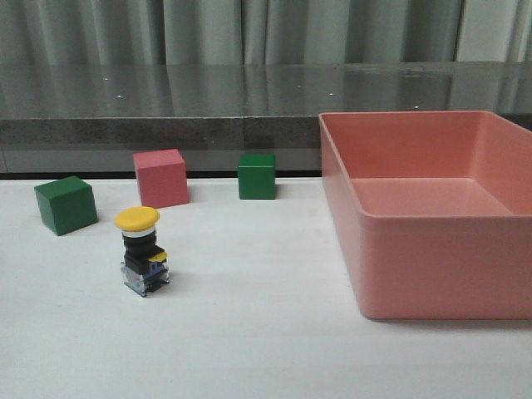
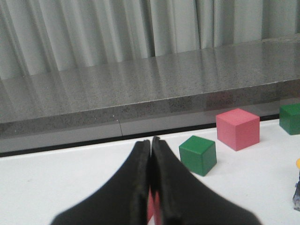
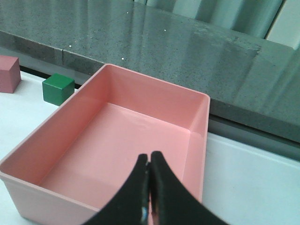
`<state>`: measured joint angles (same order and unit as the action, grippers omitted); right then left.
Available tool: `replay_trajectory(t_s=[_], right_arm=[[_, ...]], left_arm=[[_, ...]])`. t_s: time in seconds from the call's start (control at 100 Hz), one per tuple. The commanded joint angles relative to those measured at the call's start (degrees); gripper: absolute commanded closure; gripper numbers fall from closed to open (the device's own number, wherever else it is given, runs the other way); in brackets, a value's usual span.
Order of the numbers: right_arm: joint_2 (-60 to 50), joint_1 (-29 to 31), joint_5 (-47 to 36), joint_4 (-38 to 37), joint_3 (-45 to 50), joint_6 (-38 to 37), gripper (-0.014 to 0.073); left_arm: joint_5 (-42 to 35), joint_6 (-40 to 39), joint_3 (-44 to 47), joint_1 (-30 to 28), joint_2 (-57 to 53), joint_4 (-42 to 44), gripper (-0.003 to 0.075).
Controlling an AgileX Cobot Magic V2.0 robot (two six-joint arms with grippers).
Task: Place and stand button with both arms
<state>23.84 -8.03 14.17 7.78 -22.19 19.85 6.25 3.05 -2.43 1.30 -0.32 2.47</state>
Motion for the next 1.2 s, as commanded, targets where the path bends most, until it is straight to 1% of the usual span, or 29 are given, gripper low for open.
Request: replay_trajectory(t_s=[0.0,0.19,0.23,1.19], right_arm=[[0.2,0.4,-4.7,0.0,-1.5,0.0,0.0702],[0.2,0.4,-4.8,0.0,-1.5,0.0,0.0702],[0.2,0.4,-4.8,0.0,-1.5,0.0,0.0702],[0.2,0.4,-4.7,0.0,-1.5,0.0,0.0702]], left_arm=[[-5.3,-2.1,0.1,-0.9,-1.8,0.8,0.0739],[-9.1,-5.4,4.2,-1.5,-1.8,0.7,0.0739],[-7.7,-5.5,4.1,-1.5,-1.8,0.7,0.0739],[-7.7,-5.5,4.1,-1.5,-1.8,0.7,0.0739]])
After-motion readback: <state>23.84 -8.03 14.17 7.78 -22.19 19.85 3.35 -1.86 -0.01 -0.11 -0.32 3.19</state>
